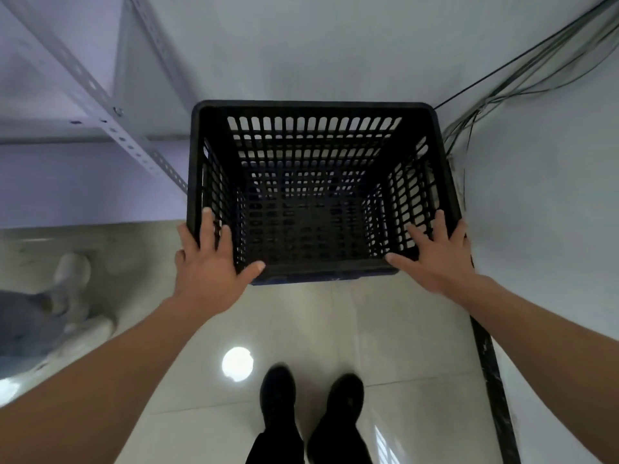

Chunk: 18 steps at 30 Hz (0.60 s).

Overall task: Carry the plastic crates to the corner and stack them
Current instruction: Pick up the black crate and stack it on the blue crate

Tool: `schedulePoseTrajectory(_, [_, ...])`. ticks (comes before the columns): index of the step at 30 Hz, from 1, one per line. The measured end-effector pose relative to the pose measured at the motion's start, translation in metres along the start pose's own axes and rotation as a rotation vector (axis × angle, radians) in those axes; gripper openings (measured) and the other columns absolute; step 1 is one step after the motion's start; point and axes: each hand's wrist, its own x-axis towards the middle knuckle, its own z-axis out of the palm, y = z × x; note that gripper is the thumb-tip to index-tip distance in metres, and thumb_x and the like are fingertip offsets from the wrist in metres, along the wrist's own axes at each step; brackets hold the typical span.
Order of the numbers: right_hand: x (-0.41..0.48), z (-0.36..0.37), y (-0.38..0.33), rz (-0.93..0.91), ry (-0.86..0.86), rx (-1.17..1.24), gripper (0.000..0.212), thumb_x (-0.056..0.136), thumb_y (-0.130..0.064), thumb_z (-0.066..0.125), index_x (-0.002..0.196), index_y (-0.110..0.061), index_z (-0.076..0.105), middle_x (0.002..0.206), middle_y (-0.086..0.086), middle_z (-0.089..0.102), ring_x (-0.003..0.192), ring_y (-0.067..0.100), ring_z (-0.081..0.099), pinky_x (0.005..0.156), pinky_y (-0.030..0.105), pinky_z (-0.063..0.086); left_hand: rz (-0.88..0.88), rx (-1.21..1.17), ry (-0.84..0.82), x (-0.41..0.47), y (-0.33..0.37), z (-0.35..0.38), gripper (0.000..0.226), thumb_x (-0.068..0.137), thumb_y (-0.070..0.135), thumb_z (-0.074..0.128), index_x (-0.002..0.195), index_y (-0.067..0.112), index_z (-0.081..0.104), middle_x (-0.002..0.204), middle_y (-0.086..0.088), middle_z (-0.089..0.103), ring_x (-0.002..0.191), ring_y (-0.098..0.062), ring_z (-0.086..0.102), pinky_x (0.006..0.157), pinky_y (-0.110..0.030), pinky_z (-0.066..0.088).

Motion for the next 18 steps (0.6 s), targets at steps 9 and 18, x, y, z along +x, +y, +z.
schedulePoseTrajectory(9, [-0.006,0.016,0.005,-0.089,0.057,-0.142,0.064,0.091,-0.075,0.040,0.130,-0.028,0.061,0.159,0.016,0.032,0.148,0.058,-0.008,0.119,0.070,0.006,0.006,0.039,-0.002,-0.013,0.002,0.012,0.047,0.094,0.054,0.049,0.114,0.013,0.062,0.142,-0.016,0.049,0.147,-0.051,-0.009,0.104,-0.065,0.030])
schedulePoseTrajectory(18, [-0.009,0.031,0.009,-0.080,0.121,-0.169,0.051,0.098,-0.062,0.042,0.117,-0.019,0.061,0.132,0.013,0.056,0.145,0.061,0.000,0.116,0.071,0.013,-0.071,0.067,-0.025,-0.018,0.007,0.012,0.042,0.097,0.054,0.044,0.109,0.015,0.055,0.127,-0.018,0.059,0.147,-0.045,-0.017,0.105,-0.065,0.031])
